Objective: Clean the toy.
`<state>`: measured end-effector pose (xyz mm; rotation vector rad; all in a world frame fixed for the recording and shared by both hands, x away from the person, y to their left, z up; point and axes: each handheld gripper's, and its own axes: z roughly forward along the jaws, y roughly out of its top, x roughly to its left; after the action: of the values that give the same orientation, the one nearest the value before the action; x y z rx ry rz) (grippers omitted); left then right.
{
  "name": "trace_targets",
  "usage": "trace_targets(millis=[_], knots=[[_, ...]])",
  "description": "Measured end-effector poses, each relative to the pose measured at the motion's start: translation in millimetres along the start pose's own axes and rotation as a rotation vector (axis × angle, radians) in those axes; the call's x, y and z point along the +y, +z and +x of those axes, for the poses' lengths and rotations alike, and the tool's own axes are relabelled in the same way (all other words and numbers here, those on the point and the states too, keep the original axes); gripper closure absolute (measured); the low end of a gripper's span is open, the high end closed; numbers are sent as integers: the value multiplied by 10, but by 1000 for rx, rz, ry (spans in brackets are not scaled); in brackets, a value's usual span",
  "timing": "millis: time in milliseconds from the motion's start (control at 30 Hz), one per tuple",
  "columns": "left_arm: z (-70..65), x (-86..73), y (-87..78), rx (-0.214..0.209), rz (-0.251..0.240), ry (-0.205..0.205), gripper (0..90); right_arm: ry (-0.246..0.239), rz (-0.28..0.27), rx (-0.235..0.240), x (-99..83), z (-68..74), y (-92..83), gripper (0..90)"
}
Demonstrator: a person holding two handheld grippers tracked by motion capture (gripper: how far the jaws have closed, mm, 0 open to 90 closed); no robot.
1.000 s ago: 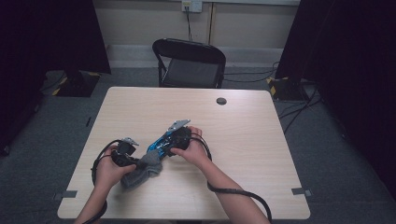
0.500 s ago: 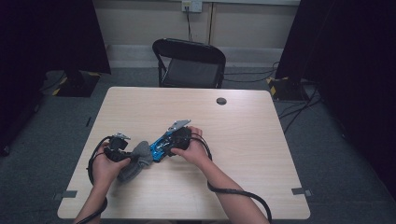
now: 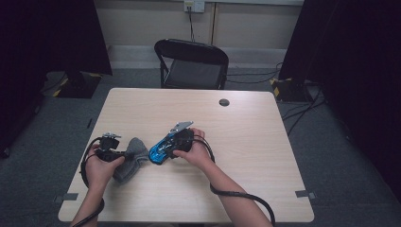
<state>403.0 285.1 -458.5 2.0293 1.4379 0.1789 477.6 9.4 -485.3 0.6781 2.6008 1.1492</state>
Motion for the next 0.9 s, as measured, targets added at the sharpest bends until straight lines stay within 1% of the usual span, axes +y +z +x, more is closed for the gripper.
trace_targets(millis=[33,100,167,267,333,400,433,567,667,733,800,900], knots=[[-23,8,-13,-7,-6,7,728,0,1,0,1,-1,0,148],[-75,18,-30,-18,0,40,728,0,0,1,-1,-1,-1,149],[-140,17,-35,-51,5,52,729,0,-4,1,-7,-1,-2,151],[-256,29,-69,-84,13,90,729,-3,-7,2,-9,-2,-1,152],[-339,36,-85,-113,2,112,729,-2,0,2,-5,-2,-4,152],[-412,45,-91,-129,3,139,729,-3,-1,2,-6,-2,-4,152],[-443,50,-85,-138,8,155,729,-2,-5,2,-9,-1,-3,153],[-572,49,-40,-184,32,193,729,-3,-6,3,-10,-3,-4,155],[-682,54,-18,-197,45,235,728,-1,-3,2,-7,-1,-4,155],[-746,51,4,-222,47,244,728,-5,-7,2,-10,-4,-3,156],[-799,47,40,-231,59,265,728,-5,-10,2,-14,-5,-3,156],[-862,37,83,-250,68,281,729,-4,-10,3,-15,-5,-5,157]])
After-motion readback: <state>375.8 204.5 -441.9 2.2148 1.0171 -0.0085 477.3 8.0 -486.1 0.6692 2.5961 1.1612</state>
